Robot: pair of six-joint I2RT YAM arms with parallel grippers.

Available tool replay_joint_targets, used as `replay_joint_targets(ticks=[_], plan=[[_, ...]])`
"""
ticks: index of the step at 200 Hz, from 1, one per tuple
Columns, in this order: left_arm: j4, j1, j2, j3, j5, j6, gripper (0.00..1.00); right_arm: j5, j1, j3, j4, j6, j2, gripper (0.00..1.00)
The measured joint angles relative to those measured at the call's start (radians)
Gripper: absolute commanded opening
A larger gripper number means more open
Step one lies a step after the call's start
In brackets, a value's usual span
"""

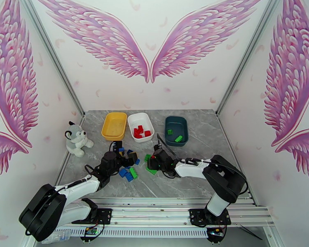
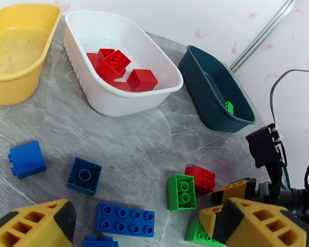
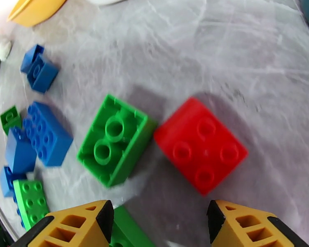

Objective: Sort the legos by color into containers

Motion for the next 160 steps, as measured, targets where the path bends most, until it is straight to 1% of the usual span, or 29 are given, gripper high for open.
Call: replay_joint_targets(ticks=[26, 54, 97, 126, 160], plan=[[0.000, 0.000, 0.000, 0.000, 0.000, -0.001, 0.99, 0.089, 0.000, -0.012, -0.072, -0.016, -0.047, 0.60], [0.009, 0.000, 0.015, 0.004, 0.008, -0.001, 0.99, 0.153, 0.000, -0.010, -0.121, -0.054, -0.046, 0.59], [0.023, 0.000, 0.043, 0.016, 0.019, -0.001, 0.99, 0.178, 0.000, 0.043, -0.154, -0.119, 0.031, 0.61], [0.023, 0.000, 0.045, 0.017, 0.020, -0.002, 0.99, 0.188, 0.000, 0.118, -0.161, -0.143, 0.097, 0.61], [0.023, 0.000, 0.043, 0.017, 0.021, -0.001, 0.99, 0.192, -0.014, 0.201, -0.163, -0.146, 0.164, 0.58]])
